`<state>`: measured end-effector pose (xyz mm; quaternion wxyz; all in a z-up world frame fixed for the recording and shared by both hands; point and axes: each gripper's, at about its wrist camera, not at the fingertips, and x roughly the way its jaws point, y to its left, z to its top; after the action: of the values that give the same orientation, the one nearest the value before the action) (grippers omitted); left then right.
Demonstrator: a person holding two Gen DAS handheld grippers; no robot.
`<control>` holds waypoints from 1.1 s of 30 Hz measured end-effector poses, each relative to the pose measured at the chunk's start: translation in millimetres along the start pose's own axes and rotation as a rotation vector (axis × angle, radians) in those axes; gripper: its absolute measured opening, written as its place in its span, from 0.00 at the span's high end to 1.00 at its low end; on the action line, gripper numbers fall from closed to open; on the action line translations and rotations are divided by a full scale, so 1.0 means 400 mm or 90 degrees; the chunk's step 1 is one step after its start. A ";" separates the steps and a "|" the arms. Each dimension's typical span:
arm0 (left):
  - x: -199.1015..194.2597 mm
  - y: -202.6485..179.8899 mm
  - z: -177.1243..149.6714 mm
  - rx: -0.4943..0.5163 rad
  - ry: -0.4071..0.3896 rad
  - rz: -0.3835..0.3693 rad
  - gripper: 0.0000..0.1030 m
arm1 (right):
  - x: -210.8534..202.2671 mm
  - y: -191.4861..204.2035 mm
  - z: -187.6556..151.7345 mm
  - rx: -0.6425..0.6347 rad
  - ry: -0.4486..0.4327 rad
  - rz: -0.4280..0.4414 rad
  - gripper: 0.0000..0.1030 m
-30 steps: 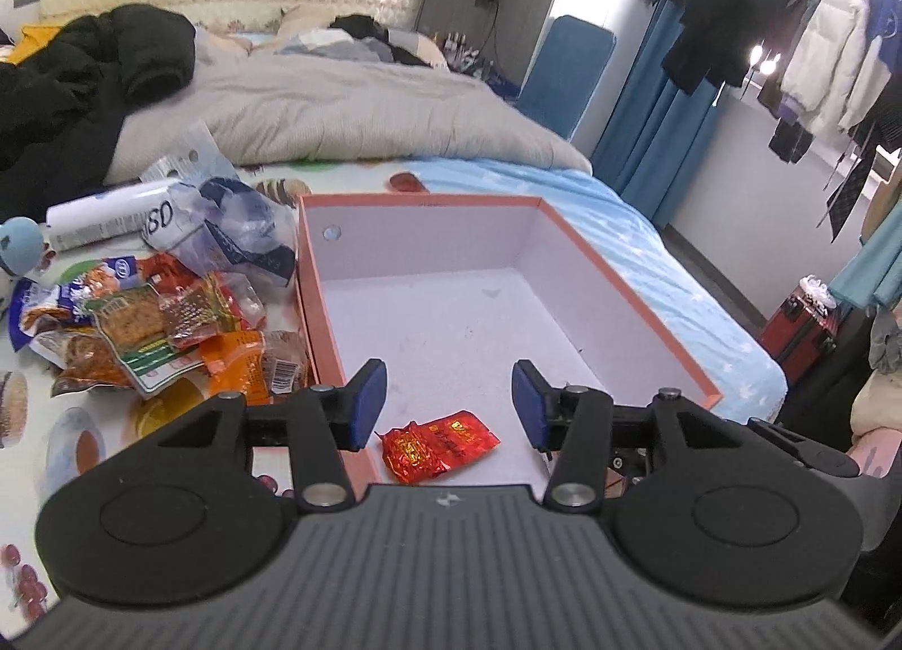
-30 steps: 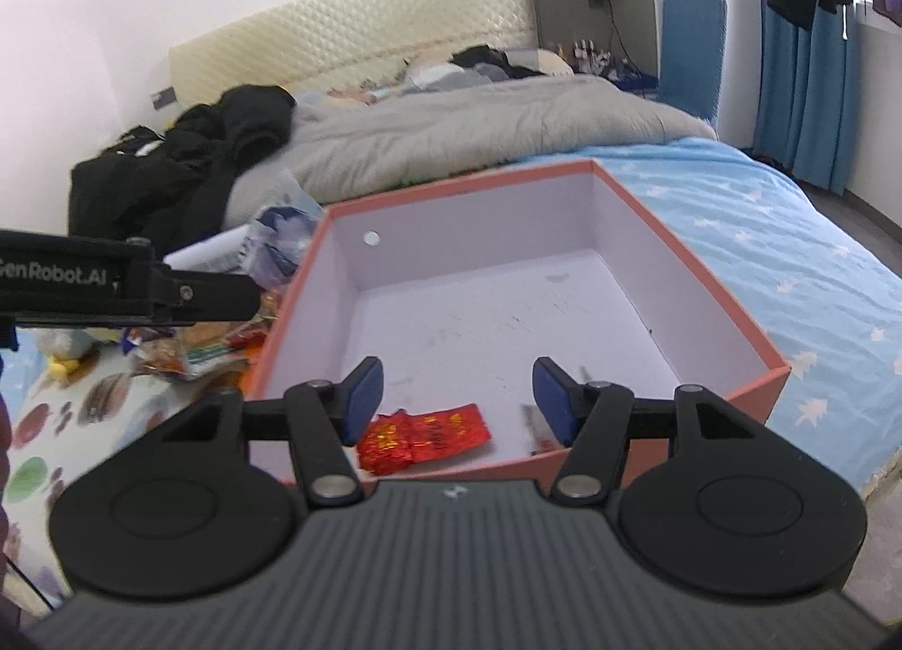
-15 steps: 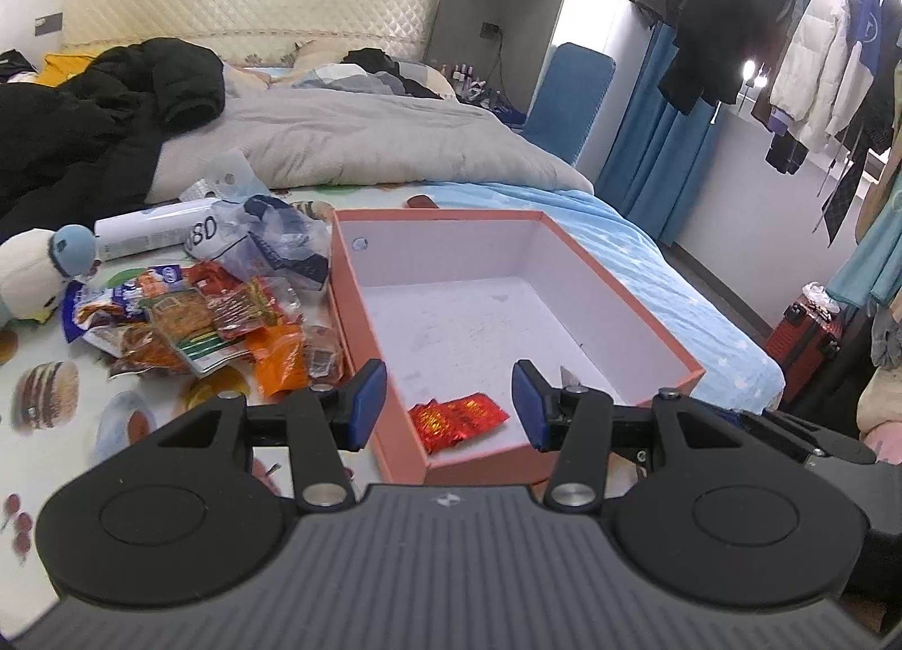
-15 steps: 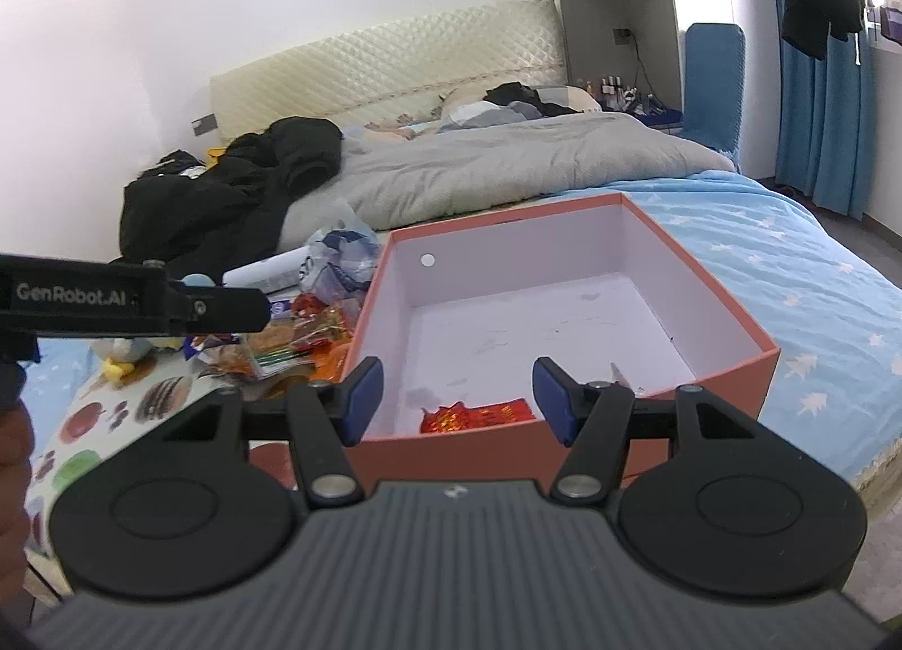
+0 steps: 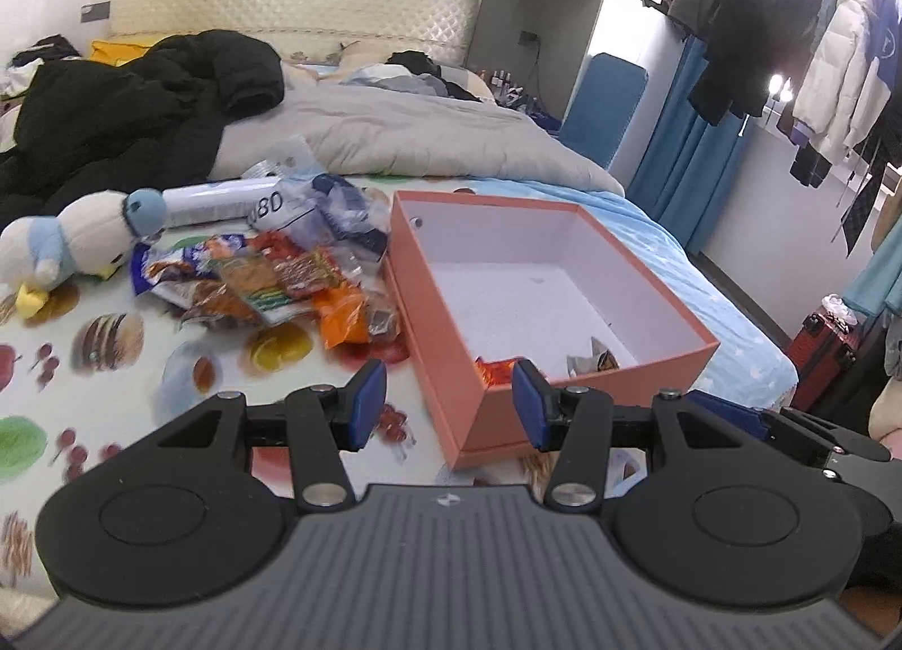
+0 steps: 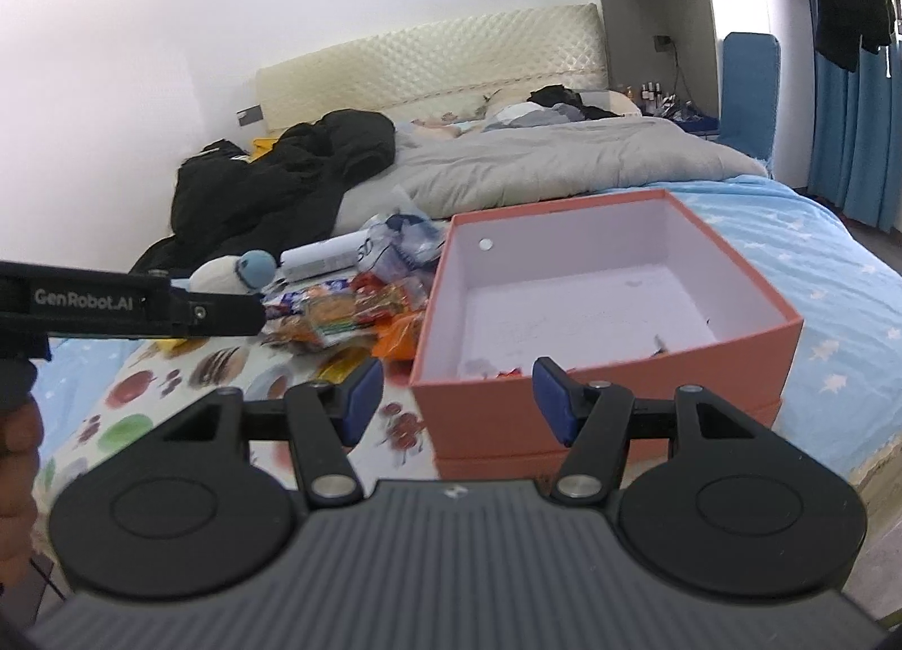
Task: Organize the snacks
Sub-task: 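Lift both tools out of the box and move back toward the snack pile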
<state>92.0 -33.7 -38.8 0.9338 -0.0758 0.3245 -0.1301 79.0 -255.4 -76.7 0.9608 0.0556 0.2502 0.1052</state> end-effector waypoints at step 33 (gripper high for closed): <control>0.142 0.272 -0.012 -0.083 -0.007 0.050 0.35 | 0.149 0.187 -0.044 -0.124 0.011 0.012 0.43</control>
<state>152.9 53.0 -100.6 0.9330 -0.1242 0.3299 -0.0719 108.1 -168.1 -108.1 0.9586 -0.0363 0.2463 0.1381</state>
